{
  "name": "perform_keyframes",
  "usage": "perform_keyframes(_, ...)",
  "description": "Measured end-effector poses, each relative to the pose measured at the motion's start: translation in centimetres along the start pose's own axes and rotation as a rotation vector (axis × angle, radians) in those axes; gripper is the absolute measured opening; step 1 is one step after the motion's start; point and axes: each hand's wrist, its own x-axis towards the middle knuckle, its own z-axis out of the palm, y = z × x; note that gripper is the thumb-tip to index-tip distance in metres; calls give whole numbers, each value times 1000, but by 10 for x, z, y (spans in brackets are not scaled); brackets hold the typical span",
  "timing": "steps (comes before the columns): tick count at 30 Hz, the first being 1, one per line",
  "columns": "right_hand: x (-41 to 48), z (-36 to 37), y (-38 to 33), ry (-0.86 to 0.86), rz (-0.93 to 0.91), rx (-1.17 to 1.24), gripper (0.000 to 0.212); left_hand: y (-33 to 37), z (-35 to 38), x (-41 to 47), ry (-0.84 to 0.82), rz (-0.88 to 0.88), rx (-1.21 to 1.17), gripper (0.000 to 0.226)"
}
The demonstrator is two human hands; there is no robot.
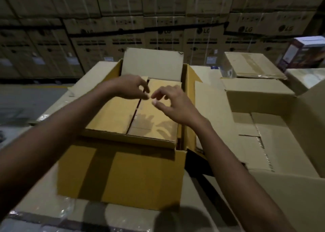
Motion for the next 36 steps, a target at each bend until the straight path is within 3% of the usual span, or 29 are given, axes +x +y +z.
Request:
perform_keyframes(3,41,35,2,-392,-15,-156,30,-51,14,26,-311,-60,246,57)
perform_keyframes(5,52,59,6,-536,-38,-240,33,-72,35,33,-394,-26,375,64)
perform_keyframes(11,38,108,18,-682,-37,-394,51,-101,71,43,-463,188,526,58)
perform_keyframes(15,31,127,17,-764,-82,-514,64,-97,78,45,-483,234,672,56)
perform_keyframes(19,30,126,19,-678,-134,-505,56,-106,73,43,-435,289,719,57)
perform_keyframes(25,31,96,16,-510,-108,-277,42,-152,19,26,-1,359,344,34)
perform_keyframes(29,19,52,14,-173,13,-25,48,-200,-4,-3,273,169,-36,40)
perform_keyframes(31,8,30,21,18,28,115,42,-230,-5,-16,386,125,-201,28)
perform_keyframes(32,4,21,27,93,18,193,36,-244,-3,-22,417,110,-304,18)
perform_keyframes(36,-18,-8,50,362,107,452,34,-291,1,-32,398,-26,-706,34)
